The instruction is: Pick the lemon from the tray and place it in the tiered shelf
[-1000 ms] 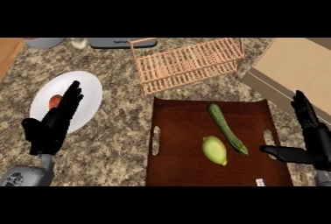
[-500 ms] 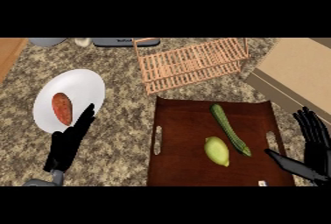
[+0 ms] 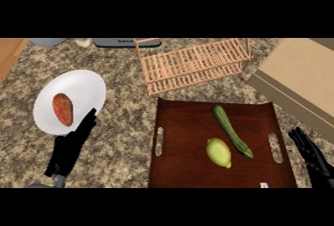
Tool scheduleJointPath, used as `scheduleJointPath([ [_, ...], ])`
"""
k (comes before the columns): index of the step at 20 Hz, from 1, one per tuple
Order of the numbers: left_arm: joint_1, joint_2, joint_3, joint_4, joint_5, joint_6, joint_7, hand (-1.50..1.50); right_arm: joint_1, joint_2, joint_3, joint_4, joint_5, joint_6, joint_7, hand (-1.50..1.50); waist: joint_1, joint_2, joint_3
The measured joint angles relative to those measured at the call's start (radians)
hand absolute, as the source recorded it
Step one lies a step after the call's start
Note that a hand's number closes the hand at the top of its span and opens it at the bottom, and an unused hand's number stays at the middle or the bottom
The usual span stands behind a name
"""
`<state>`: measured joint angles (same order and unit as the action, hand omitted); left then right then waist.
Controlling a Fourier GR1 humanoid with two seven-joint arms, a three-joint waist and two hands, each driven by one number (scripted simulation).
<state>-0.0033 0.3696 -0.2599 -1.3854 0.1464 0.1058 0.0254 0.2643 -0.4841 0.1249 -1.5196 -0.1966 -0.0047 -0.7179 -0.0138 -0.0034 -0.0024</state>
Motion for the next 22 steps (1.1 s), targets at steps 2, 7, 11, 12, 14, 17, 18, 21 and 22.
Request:
scheduleJointPath([
  [2, -0.004, -0.005, 0.000, 0.005, -0.006, 0.007, 0.002, 0.00, 0.029, -0.033, 0.018, -0.053, 0.091, -0.074, 0.063, -1.50, -0.004, 0.000, -0.002],
  [7, -0.001, -0.005, 0.004, 0.011, -0.007, 0.003, -0.005, 0.00, 0.078, -0.112, 0.021, -0.163, 0.329, -0.278, 0.283, -1.50, -0.007, -0.001, -0.006],
  [11, -0.015, -0.002, 0.011, 0.016, -0.007, -0.004, -0.001, 0.00, 0.096, -0.116, 0.073, -0.283, 0.530, -0.390, 0.538, -1.50, 0.000, 0.002, -0.006],
  [12, -0.017, -0.005, 0.009, 0.013, -0.006, -0.006, 0.002, 0.00, 0.093, -0.102, 0.103, -0.310, 0.588, -0.406, 0.605, -1.50, 0.004, 0.002, -0.006],
  [14, -0.018, -0.008, 0.007, 0.016, -0.010, -0.011, 0.000, 0.00, 0.081, -0.076, 0.166, -0.372, 0.699, -0.412, 0.743, -1.50, 0.010, 0.003, -0.004],
  [17, -0.034, -0.011, 0.012, 0.027, -0.009, -0.024, 0.001, 0.00, 0.036, -0.022, 0.264, -0.430, 0.852, -0.368, 0.938, -1.50, 0.016, 0.004, -0.003],
  [18, -0.028, -0.017, 0.007, 0.026, -0.018, -0.020, -0.005, 0.00, 0.017, -0.003, 0.291, -0.434, 0.891, -0.343, 0.994, -1.50, 0.018, 0.004, -0.002],
  [21, -0.045, -0.025, 0.015, 0.052, -0.025, -0.024, -0.006, 0.00, -0.024, 0.071, 0.378, -0.476, 1.012, -0.268, 1.173, -1.50, 0.017, 0.004, -0.001],
  [22, -0.036, -0.029, 0.015, 0.049, -0.029, -0.026, -0.015, 0.00, -0.021, 0.088, 0.401, -0.482, 1.046, -0.253, 1.209, -1.50, 0.016, 0.003, 0.000],
])
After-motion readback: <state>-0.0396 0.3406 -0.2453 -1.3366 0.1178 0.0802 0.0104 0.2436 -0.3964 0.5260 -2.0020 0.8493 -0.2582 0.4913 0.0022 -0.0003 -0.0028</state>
